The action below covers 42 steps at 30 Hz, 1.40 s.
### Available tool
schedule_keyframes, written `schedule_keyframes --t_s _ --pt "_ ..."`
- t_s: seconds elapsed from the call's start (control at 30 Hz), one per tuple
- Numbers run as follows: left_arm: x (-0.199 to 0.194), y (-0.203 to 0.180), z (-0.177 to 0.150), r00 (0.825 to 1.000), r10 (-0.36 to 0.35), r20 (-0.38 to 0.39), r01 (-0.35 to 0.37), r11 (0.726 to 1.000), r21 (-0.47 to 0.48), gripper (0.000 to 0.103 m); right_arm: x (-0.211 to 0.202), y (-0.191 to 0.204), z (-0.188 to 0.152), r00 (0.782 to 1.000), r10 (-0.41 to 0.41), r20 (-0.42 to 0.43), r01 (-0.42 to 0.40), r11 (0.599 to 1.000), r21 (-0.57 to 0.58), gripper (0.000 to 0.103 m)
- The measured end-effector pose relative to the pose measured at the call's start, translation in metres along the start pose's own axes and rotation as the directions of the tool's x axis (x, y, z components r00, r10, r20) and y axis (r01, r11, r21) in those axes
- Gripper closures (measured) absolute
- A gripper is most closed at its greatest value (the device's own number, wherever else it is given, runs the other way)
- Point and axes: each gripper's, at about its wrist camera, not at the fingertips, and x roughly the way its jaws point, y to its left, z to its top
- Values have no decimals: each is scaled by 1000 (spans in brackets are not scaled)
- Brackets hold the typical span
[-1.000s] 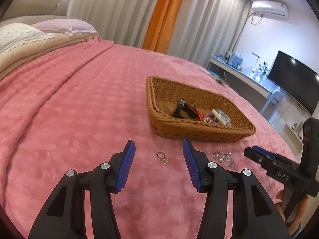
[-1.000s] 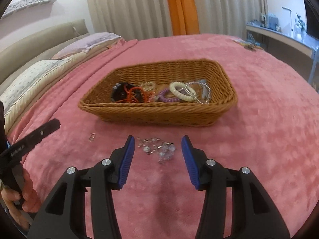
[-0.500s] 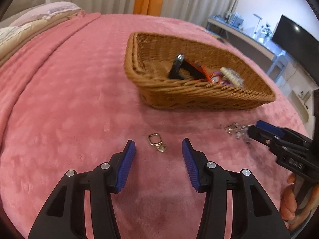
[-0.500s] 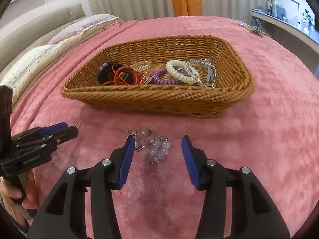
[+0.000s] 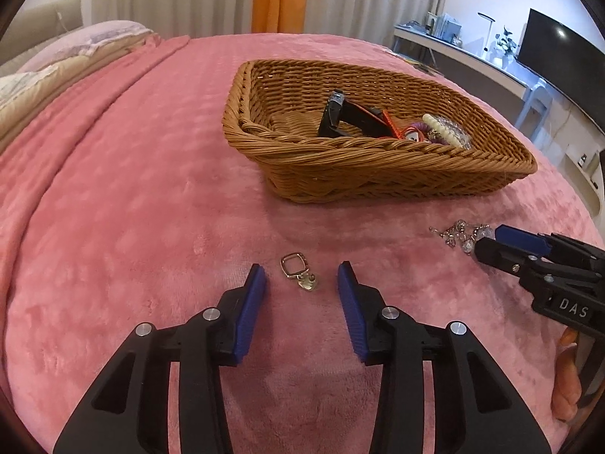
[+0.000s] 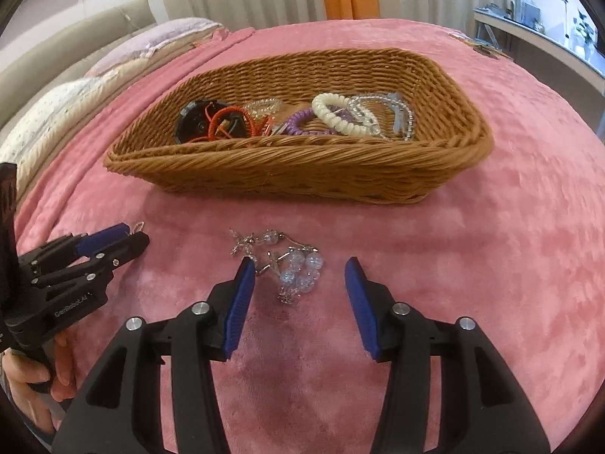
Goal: Organize jewelry
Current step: 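Grasp the silver crystal earrings with the right tool while the left tool grasps the gold charm, then carry the earrings and charm into the basket and open both tools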
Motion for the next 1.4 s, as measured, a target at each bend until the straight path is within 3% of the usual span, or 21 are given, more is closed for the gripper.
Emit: schedule_keyframes --t_s 0.13,0.27,0.33,0.4,0.47,0.8,0.97,1.1,1.23,1.4 --pt "0 0 -1 1000 -5 2 5 1000 -1 66 8 13 6 999 -41 -14 40 997 -61 47" --pt "0 -1 -2 1000 -11 4 11 1000 10 74 13 23 6 997 -82 -12 81 991 -103 48" --pt "0 -2 -3 1000 -10 5 10 1000 16 82 12 25 5 996 -85 -2 84 989 -121 70" --pt "-1 -3 -3 1000 -15 7 15 1000 22 88 9 28 3 997 -81 9 81 987 -138 85" --pt "-1 -3 -4 1000 -23 10 23 999 24 92 7 31 1 997 -80 18 82 985 -149 85" --pt "-8 -4 -6 999 -39 32 38 999 29 94 -13 25 -2 998 -11 67 20 991 -134 88" --pt "-22 -7 -8 995 -41 94 36 998 48 94 -25 22 -4 995 18 100 -5 992 -124 88" --pt "-38 -6 -9 985 -63 162 56 997 47 94 -33 22 -4 993 38 116 -24 993 -119 88" --pt "-63 -4 -9 956 -121 266 113 993 44 94 -45 23 -5 987 62 151 -43 991 -125 88" --pt "-82 -8 -8 932 -140 333 134 990 42 94 -72 27 -3 973 83 214 -54 989 -136 88"
